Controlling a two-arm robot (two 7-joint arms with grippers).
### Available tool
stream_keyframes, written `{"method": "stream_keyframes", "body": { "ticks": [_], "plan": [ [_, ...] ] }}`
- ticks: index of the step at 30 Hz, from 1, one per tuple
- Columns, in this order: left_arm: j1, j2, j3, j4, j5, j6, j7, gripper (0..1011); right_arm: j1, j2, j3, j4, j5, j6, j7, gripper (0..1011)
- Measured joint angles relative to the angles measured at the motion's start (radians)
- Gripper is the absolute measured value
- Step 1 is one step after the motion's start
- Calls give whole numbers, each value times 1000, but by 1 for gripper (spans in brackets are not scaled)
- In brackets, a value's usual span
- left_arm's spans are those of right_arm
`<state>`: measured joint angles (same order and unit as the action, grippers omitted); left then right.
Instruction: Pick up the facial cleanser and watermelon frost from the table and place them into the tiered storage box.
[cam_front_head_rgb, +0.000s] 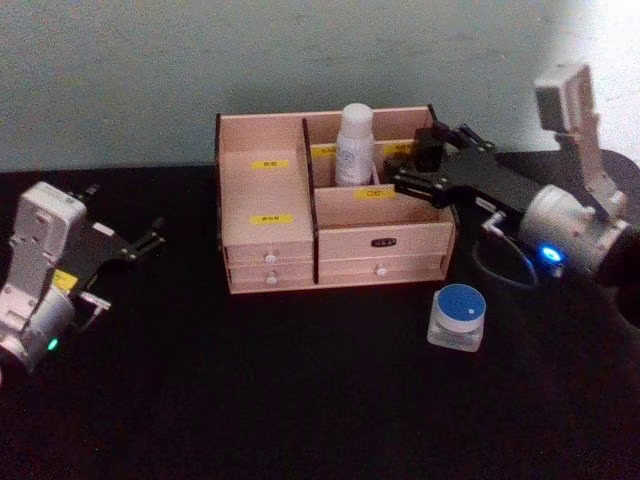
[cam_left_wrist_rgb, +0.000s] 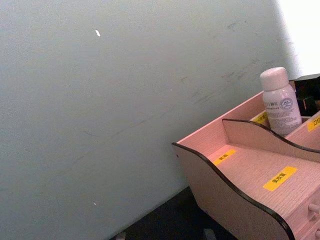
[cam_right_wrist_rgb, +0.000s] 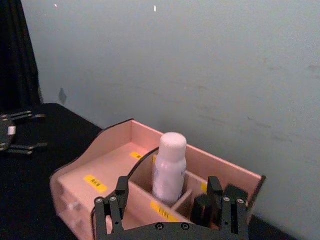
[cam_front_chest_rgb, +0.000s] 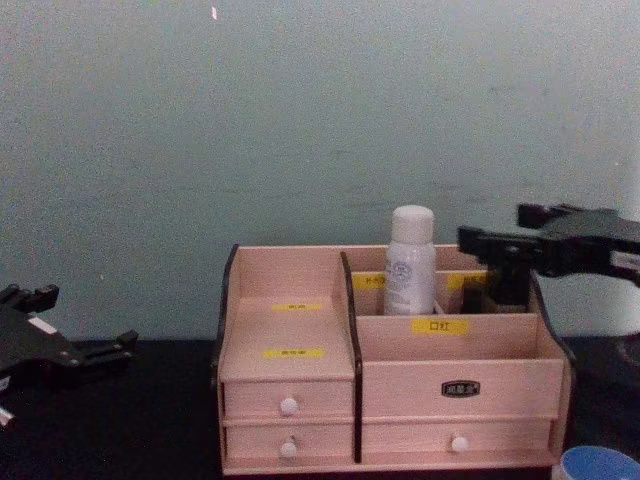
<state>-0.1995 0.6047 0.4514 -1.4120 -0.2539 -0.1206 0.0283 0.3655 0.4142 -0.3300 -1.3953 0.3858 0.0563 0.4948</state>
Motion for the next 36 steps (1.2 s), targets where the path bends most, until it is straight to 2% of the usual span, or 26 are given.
{"method": "stream_keyframes", "body": {
  "ticks": [4, 5, 7, 16, 27, 36],
  "plan": [
    [0, 0, 0, 0, 0, 0, 0, 1001, -89, 61, 28, -103, 37, 17, -4, 1000],
    [0, 0, 0, 0, 0, 0, 0, 1001, -89, 61, 28, -103, 37, 17, -4, 1000],
    [0, 0, 0, 0, 0, 0, 0, 1001, -148, 105, 45, -163, 59, 24, -2, 1000],
    [0, 0, 0, 0, 0, 0, 0, 1001, -293, 217, 82, -283, 113, 45, 5, 1000],
    [0, 0, 0, 0, 0, 0, 0, 1001, -398, 290, 98, -328, 148, 84, -13, 1000],
    [0, 0, 0, 0, 0, 0, 0, 1001, -405, 303, 75, -302, 145, 104, -24, 1000]
  ]
}}
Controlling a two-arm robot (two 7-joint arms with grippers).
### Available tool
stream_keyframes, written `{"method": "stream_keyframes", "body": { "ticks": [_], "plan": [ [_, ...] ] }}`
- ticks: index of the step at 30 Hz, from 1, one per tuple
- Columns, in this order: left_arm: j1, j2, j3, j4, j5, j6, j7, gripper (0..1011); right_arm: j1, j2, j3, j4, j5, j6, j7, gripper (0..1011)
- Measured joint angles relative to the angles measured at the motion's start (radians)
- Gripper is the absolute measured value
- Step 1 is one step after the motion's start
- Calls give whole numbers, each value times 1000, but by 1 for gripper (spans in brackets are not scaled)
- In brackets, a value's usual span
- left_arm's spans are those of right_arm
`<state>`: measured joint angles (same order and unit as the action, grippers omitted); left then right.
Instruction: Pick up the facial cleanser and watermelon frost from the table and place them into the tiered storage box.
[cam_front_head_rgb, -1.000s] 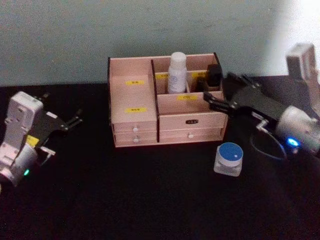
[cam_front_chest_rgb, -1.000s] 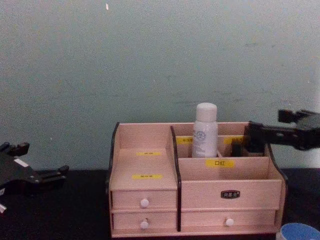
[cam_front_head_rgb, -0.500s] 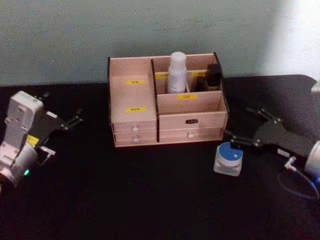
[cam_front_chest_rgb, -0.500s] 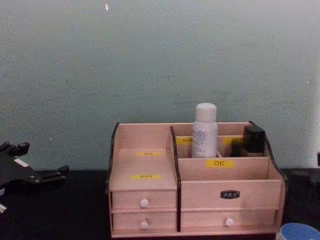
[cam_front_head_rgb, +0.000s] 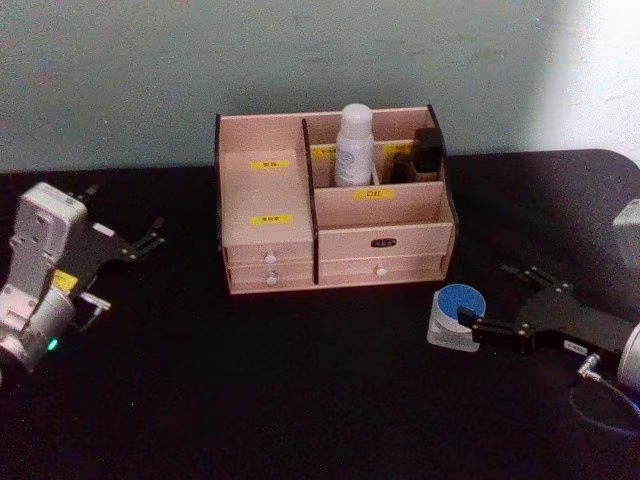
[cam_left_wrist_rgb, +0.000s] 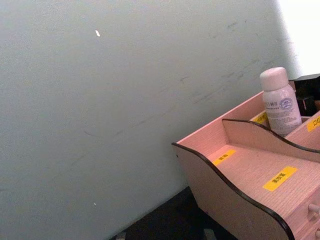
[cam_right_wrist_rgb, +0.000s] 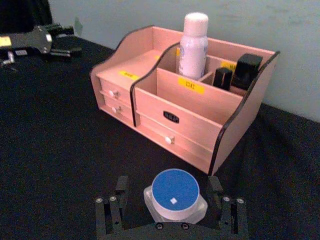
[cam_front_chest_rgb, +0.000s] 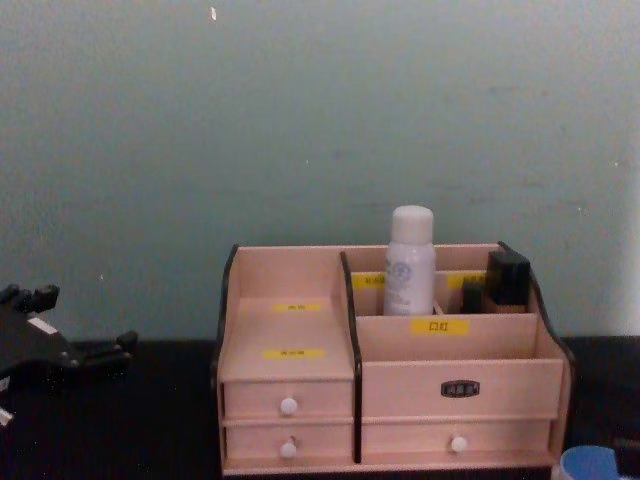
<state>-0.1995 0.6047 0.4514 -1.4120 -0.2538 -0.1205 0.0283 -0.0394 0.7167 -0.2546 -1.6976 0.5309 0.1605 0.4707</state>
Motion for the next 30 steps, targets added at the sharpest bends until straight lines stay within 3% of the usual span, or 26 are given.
{"method": "stream_keyframes", "body": {
  "ticks": [16, 30],
  "plan": [
    [0, 0, 0, 0, 0, 0, 0, 1001, 57, -24, -50, 90, -21, 29, 5, 1000],
    [0, 0, 0, 0, 0, 0, 0, 1001, 90, -40, -72, 129, -28, 33, 11, 1000]
  ]
}}
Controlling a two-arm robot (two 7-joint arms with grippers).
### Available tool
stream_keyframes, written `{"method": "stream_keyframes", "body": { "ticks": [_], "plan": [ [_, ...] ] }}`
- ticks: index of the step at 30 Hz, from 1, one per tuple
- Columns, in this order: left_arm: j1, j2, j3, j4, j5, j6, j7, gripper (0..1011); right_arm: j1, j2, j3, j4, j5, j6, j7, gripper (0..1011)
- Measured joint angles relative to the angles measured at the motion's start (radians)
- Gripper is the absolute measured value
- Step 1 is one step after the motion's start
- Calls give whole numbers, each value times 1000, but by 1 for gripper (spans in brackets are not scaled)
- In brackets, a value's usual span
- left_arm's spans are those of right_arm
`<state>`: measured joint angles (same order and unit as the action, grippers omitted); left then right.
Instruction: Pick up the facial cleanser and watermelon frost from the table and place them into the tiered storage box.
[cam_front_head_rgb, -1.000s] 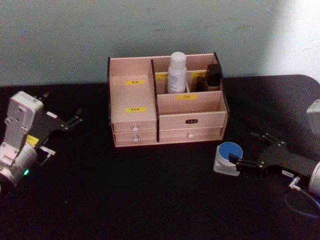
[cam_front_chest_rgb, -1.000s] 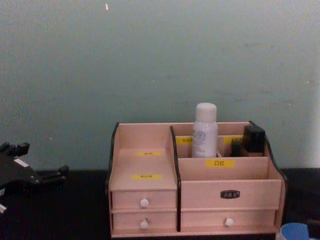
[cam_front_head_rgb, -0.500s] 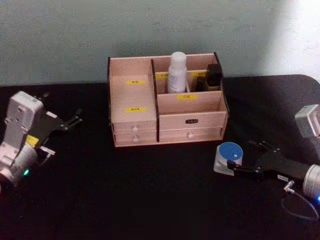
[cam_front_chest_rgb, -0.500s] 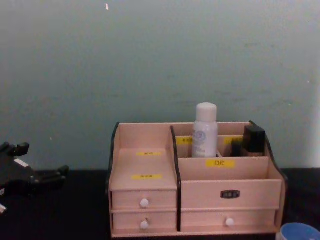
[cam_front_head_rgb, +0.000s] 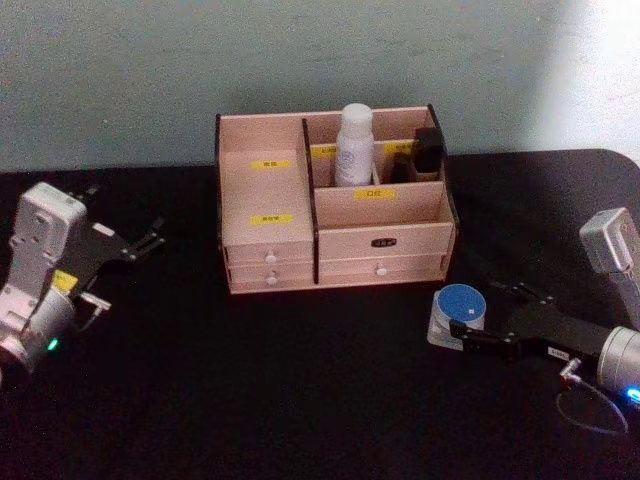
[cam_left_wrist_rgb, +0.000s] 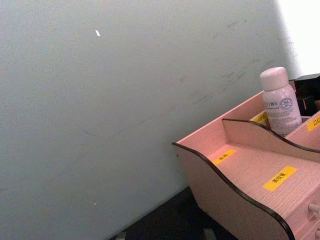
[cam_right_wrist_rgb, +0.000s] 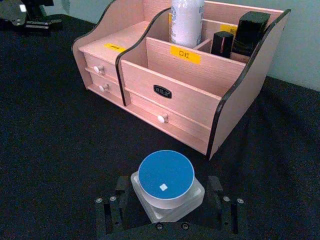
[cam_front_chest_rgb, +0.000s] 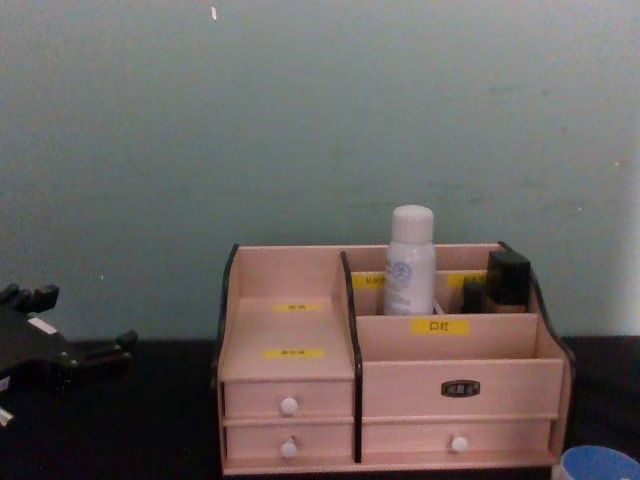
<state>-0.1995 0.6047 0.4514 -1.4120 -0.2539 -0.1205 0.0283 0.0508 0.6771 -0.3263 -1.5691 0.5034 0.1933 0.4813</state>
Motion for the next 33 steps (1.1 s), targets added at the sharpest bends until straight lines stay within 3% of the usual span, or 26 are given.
{"method": "stream_keyframes", "body": {
  "ticks": [33],
  "plan": [
    [0, 0, 0, 0, 0, 0, 0, 1001, 58, -29, -37, 68, -11, 1, 19, 1000]
  ]
}}
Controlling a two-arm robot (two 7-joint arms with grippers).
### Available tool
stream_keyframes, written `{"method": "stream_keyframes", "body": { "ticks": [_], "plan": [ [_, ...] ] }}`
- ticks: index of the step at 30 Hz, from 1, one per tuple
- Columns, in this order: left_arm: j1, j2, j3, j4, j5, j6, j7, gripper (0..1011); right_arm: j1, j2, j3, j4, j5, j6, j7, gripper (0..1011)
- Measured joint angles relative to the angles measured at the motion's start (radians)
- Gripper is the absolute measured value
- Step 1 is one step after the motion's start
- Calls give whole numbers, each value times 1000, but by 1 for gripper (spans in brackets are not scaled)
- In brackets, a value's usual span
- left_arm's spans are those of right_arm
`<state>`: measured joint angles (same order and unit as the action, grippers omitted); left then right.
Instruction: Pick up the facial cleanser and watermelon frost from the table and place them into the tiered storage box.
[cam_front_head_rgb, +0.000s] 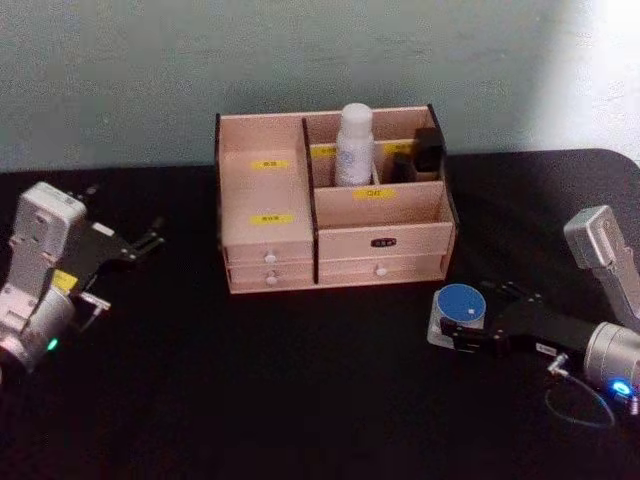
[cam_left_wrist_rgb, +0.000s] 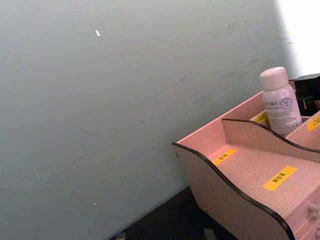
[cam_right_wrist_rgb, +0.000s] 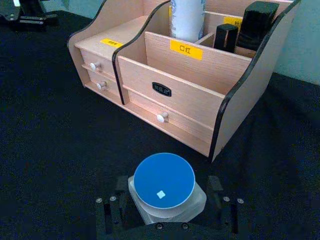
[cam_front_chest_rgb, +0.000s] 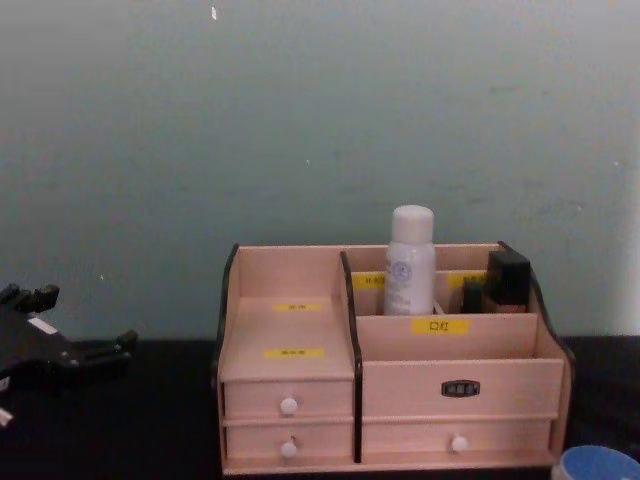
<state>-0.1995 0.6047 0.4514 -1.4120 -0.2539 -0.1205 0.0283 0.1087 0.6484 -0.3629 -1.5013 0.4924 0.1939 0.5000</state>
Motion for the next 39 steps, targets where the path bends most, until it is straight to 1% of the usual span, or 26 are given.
{"method": "stream_keyframes", "body": {
  "ticks": [18, 39],
  "plan": [
    [0, 0, 0, 0, 0, 0, 0, 1001, 14, -11, -9, 21, -1, -1, 1, 1000],
    [0, 0, 0, 0, 0, 0, 0, 1001, 13, -10, -8, 19, 0, -2, 1, 1000]
  ]
}}
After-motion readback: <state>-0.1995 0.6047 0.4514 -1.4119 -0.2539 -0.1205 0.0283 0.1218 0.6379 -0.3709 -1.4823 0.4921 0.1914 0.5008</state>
